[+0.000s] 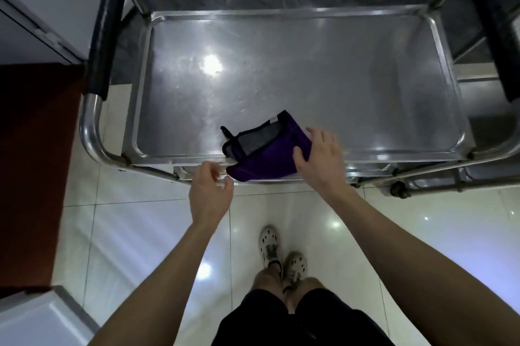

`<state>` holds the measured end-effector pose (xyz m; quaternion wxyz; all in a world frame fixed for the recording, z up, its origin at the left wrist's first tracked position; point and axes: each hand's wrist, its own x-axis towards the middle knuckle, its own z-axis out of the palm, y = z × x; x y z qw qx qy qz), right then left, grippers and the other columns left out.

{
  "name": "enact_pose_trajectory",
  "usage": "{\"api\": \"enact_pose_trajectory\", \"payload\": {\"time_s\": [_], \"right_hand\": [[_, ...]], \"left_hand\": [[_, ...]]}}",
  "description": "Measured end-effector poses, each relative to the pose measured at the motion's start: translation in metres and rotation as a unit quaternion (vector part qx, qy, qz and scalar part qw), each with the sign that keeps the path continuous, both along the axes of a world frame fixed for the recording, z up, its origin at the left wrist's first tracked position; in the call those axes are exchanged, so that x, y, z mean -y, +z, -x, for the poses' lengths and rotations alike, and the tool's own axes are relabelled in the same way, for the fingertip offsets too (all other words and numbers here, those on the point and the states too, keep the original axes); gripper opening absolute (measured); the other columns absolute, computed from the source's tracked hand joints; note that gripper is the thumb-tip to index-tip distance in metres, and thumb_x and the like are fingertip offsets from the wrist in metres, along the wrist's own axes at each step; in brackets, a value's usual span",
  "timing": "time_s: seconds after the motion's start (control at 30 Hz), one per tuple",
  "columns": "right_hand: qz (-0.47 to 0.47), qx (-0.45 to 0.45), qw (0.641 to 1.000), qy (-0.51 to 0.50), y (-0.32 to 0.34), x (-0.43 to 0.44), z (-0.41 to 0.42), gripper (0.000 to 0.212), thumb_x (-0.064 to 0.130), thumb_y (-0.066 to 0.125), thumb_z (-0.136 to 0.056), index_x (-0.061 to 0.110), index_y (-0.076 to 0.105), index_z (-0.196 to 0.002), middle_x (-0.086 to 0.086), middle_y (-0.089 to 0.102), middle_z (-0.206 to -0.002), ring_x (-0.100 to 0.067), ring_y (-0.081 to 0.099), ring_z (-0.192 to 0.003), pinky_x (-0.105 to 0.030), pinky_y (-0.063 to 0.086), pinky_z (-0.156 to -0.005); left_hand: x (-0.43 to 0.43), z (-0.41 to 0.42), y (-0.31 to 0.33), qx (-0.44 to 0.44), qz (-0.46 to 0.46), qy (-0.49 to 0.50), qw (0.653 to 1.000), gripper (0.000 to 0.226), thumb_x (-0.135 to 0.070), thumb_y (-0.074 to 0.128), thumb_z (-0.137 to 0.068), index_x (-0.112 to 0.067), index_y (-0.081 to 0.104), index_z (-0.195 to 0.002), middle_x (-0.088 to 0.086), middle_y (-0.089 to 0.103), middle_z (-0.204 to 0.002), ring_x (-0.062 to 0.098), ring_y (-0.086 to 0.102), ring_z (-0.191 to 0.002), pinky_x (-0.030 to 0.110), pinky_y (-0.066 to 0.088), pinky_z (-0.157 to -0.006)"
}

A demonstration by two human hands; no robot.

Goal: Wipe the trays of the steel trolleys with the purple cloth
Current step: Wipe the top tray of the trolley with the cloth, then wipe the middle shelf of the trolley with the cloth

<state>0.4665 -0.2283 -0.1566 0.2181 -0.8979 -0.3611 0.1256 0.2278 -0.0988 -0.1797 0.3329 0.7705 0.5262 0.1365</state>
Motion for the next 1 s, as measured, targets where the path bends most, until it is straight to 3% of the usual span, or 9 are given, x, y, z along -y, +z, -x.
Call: {"api": "enact_pose_trajectory", "payload": {"time_s": [0.17, 0.33, 0.4, 0.47, 0.57, 0.67, 0.8, 0.9, 1.0], "right_hand": [[0.043, -0.077, 0.996, 0.016, -0.008, -0.003, -0.017, 0.044, 0.044, 0.064, -0.106, 0.018, 0.061, -0.141, -0.007, 0.061, -0.128, -0.029, 0.055, -0.123, -0.048, 0.048, -0.107], [0.075, -0.082, 0.993, 0.037, -0.01, -0.014, -0.031, 0.02, 0.031, 0.058, -0.109, 0.017, 0.064, -0.122, -0.006, 0.062, -0.12, -0.031, 0.058, -0.115, -0.048, 0.051, -0.1], [0.062, -0.086, 0.993, 0.042, -0.009, -0.015, -0.033, 0.014, 0.029, 0.052, -0.111, 0.017, 0.059, -0.113, -0.005, 0.06, -0.114, -0.031, 0.058, -0.11, -0.045, 0.049, -0.09], [0.039, -0.096, 0.994, 0.025, -0.006, -0.014, -0.034, 0.016, 0.032, 0.047, -0.112, 0.018, 0.054, -0.107, -0.004, 0.062, -0.103, -0.032, 0.061, -0.098, -0.044, 0.048, -0.08], [0.002, -0.104, 0.995, -0.006, 0.001, -0.014, -0.039, 0.021, 0.04, 0.044, -0.113, 0.022, 0.05, -0.106, -0.002, 0.065, -0.093, -0.03, 0.063, -0.086, -0.046, 0.052, -0.073], [0.008, -0.114, 0.993, -0.037, 0.005, -0.024, -0.049, 0.03, 0.05, 0.048, -0.112, 0.021, 0.052, -0.113, -0.003, 0.067, -0.102, -0.027, 0.065, -0.092, -0.044, 0.053, -0.077], [0.028, -0.036, 0.999, -0.002, -0.001, -0.013, -0.044, 0.042, 0.04, 0.061, -0.107, 0.014, 0.052, -0.139, -0.009, 0.058, -0.134, -0.03, 0.059, -0.118, -0.047, 0.054, -0.098], [-0.04, 0.054, 0.996, 0.054, -0.011, 0.018, -0.026, 0.038, 0.026, 0.069, -0.101, 0.014, 0.059, -0.135, -0.009, 0.06, -0.13, -0.03, 0.059, -0.116, -0.049, 0.055, -0.1], [0.008, 0.098, 0.973, 0.211, -0.027, 0.04, -0.021, 0.054, 0.042, 0.076, -0.092, 0.013, 0.063, -0.136, -0.01, 0.059, -0.144, -0.033, 0.057, -0.131, -0.051, 0.046, -0.111]], "left_hand": [[0.025, -0.026, -0.014, 0.075, 0.237, 0.067, 0.966, 0.061, -0.036, 0.097, -0.081, -0.021, 0.057, -0.125, -0.007, 0.072, -0.113, 0.014, 0.071, -0.107, 0.039, 0.059, -0.094], [0.022, -0.046, -0.015, 0.094, 0.273, 0.209, 0.934, 0.069, -0.043, 0.096, -0.08, -0.019, 0.053, -0.129, 0.0, 0.072, -0.112, 0.031, 0.073, -0.106, 0.054, 0.062, -0.095], [0.021, -0.044, -0.013, 0.085, 0.272, 0.177, 0.942, 0.052, -0.042, 0.093, -0.084, -0.016, 0.067, -0.121, 0.003, 0.076, -0.111, 0.04, 0.073, -0.106, 0.058, 0.061, -0.094], [0.019, -0.04, -0.008, 0.048, 0.207, 0.123, 0.969, 0.037, -0.048, 0.089, -0.087, -0.018, 0.075, -0.103, 0.0, 0.078, -0.1, 0.032, 0.076, -0.093, 0.051, 0.064, -0.088], [0.006, -0.04, 0.007, 0.046, 0.074, 0.092, 0.992, 0.038, -0.058, 0.086, -0.086, -0.025, 0.067, -0.088, -0.007, 0.073, -0.088, 0.012, 0.071, -0.083, 0.037, 0.06, -0.077], [-0.025, -0.053, 0.017, 0.034, 0.006, 0.087, 0.996, 0.048, -0.062, 0.085, -0.084, -0.025, 0.061, -0.104, -0.008, 0.07, -0.1, 0.011, 0.068, -0.087, 0.029, 0.053, -0.074], [-0.044, -0.058, 0.019, -0.018, -0.024, 0.089, 0.996, 0.05, -0.059, 0.08, -0.091, -0.023, 0.056, -0.117, -0.002, 0.062, -0.113, 0.019, 0.064, -0.099, 0.043, 0.059, -0.084], [-0.012, -0.037, 0.012, -0.024, -0.198, -0.06, 0.978, 0.041, -0.06, 0.073, -0.095, -0.023, 0.056, -0.092, -0.006, 0.056, -0.09, 0.015, 0.052, -0.083, 0.036, 0.05, -0.077], [0.027, -0.023, -0.014, -0.059, -0.264, -0.237, 0.933, 0.044, -0.06, 0.075, -0.093, -0.021, 0.058, -0.084, -0.004, 0.054, -0.082, 0.02, 0.05, -0.08, 0.038, 0.046, -0.078]]}}
